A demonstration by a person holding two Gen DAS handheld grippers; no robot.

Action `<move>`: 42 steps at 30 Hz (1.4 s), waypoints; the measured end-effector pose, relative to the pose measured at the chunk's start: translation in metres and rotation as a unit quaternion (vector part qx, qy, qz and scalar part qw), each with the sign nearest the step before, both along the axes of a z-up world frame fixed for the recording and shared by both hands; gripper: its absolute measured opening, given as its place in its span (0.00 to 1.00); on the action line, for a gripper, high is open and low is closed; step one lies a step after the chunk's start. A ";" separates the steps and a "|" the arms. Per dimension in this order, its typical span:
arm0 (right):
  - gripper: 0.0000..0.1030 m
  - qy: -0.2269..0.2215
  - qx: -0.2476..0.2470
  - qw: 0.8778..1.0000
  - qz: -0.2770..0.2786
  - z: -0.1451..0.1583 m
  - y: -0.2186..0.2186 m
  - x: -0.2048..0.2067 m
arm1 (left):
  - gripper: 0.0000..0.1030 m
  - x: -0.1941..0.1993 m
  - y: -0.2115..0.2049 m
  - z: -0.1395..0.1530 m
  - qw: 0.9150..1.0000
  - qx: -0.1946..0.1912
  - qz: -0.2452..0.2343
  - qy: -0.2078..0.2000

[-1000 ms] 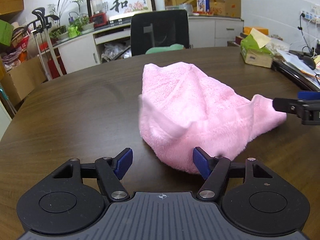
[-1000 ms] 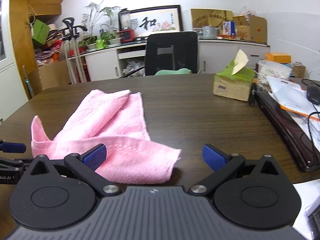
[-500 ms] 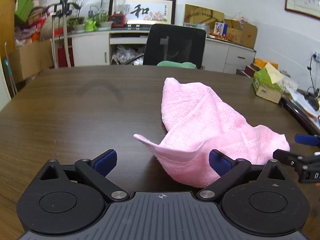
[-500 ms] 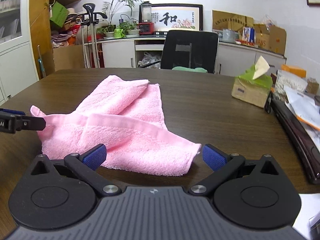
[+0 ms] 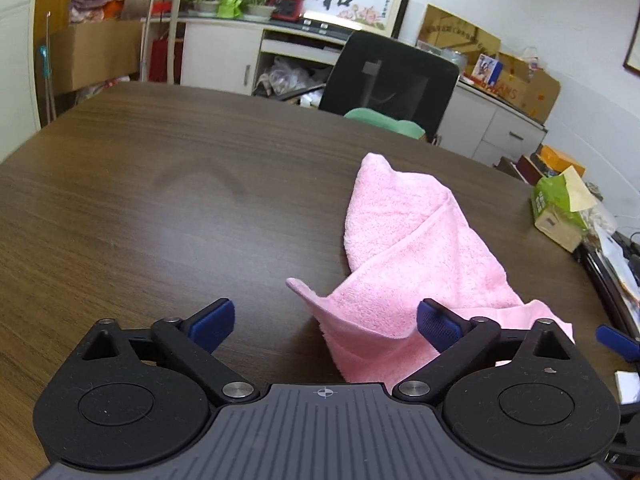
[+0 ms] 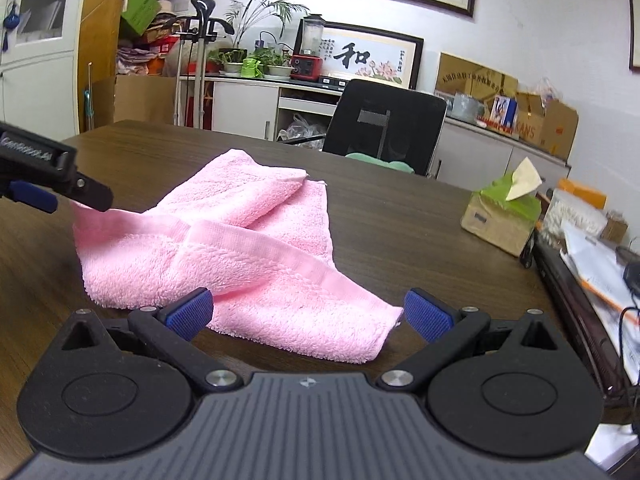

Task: Fold towel
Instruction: 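Close the left gripper on a towel corner while the right gripper grasps another corner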

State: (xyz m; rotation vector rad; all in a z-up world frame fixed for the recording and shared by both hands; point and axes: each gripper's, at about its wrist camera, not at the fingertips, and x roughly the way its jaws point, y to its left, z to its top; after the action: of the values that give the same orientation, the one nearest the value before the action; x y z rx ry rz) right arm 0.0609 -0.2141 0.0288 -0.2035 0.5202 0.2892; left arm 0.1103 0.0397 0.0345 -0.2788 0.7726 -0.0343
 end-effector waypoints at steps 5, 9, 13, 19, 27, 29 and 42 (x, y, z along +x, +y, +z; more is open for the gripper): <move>1.00 0.012 0.018 1.000 -0.004 0.003 -0.006 0.003 | 0.63 0.003 0.001 -0.004 1.000 -0.009 0.002 0.008; 1.00 0.014 0.030 0.999 -0.013 0.006 -0.011 0.004 | 0.40 0.002 -0.001 -0.005 1.000 -0.007 -0.008 0.011; 1.00 0.011 0.036 0.999 -0.022 0.008 -0.016 0.006 | 0.20 -0.002 -0.003 -0.003 1.000 -0.007 -0.018 0.008; 1.00 0.011 0.041 0.999 -0.033 0.009 -0.023 0.008 | 0.04 -0.007 -0.004 0.002 1.000 0.006 -0.015 -0.005; 1.00 0.012 0.066 0.996 -0.056 0.012 -0.040 0.012 | 0.03 -0.012 0.002 0.004 1.000 0.008 -0.023 -0.011; 1.00 0.020 0.078 0.995 -0.060 0.011 -0.045 0.016 | 0.03 -0.013 0.002 0.005 1.000 0.010 -0.025 -0.012; 0.97 0.112 0.285 0.947 -0.092 -0.024 -0.107 0.053 | 0.03 -0.015 0.001 0.007 0.999 -0.001 -0.039 -0.018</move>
State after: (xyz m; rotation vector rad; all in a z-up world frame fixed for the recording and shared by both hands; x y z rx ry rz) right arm 0.1144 -0.3212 0.0047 0.4444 0.6530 0.2715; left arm 0.0951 0.0406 0.0412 -0.2487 0.7474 -0.1125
